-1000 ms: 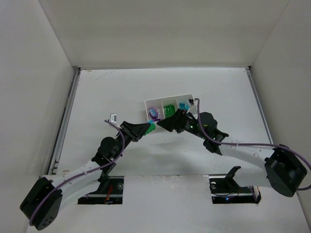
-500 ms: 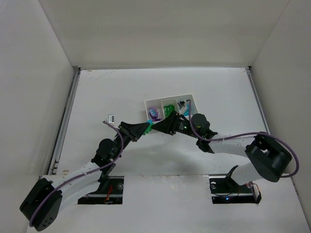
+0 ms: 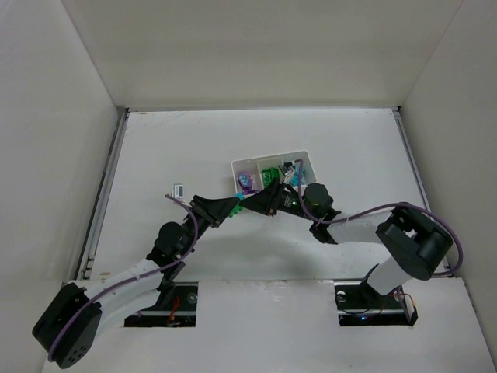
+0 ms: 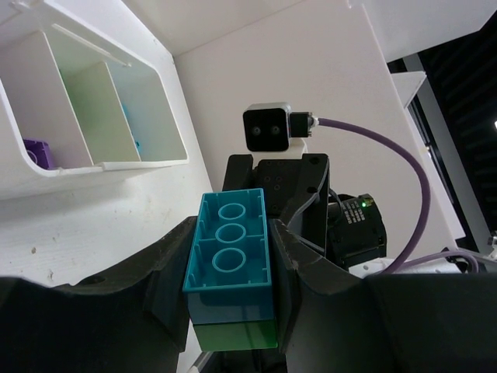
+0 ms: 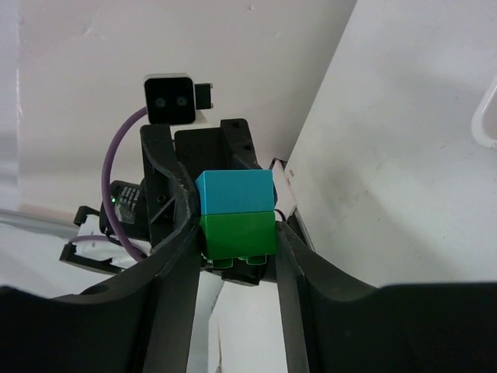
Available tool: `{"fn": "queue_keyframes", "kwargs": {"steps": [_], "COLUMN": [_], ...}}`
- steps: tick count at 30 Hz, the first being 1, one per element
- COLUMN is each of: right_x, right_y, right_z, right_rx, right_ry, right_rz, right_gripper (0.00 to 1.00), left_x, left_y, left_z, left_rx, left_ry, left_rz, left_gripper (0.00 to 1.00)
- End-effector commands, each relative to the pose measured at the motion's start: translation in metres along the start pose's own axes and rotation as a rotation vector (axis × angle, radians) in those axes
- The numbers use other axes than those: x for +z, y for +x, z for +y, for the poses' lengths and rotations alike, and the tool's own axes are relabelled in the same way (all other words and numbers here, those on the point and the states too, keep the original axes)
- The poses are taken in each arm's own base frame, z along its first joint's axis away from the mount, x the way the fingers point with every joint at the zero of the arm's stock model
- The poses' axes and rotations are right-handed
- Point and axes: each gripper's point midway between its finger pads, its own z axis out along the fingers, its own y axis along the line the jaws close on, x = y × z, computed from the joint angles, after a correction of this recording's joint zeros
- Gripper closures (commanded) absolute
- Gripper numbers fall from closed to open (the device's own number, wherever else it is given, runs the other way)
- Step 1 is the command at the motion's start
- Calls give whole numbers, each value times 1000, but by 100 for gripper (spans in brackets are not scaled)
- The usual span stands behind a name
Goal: Sort the legos into containers by color
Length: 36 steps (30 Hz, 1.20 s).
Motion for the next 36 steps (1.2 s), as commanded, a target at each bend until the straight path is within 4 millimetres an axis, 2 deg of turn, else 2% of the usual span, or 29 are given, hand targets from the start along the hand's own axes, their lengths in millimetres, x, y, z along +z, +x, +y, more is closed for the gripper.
{"fn": "queue_keyframes", "kwargs": {"steps": [1, 10, 19, 21, 24, 28, 30, 33, 36], "right_x": [-4, -25, -34, -37, -41, -43, -43, -51, -59], "right_y": [-4, -4, -4, -15, -43, -82, -100, -128, -143], "right_z": [21, 6, 4, 2, 0, -13, -22, -49, -75], "right_rx": [-33, -27, -34, -41, -66, -113, -170, -282, -416], "right_ry": [-87, -47, -46, -37, -12, 103, 199, 442, 685], "right_rz": [-12, -2, 13, -13, -79, -174, -227, -294, -328], "right_gripper": [61, 63, 63, 63, 63, 62, 62, 61, 60], "left_x": [-1, 7, 8, 8, 8, 9, 9, 8, 8], "left_y": [-13, -35, -42, -42, -42, -37, -35, -35, -34], "left_z": [-25, -20, -16, -15, -15, -11, -10, -7, -4], "left_rx": [-2, 40, 57, 60, 59, 71, 73, 85, 92], "left_ry": [99, 77, 65, 59, 57, 42, 39, 29, 18], "left_rz": [-39, -94, -105, -107, -101, -88, -82, -86, -84], "left_gripper": [75, 75, 75, 75, 75, 75, 75, 75, 75]}}
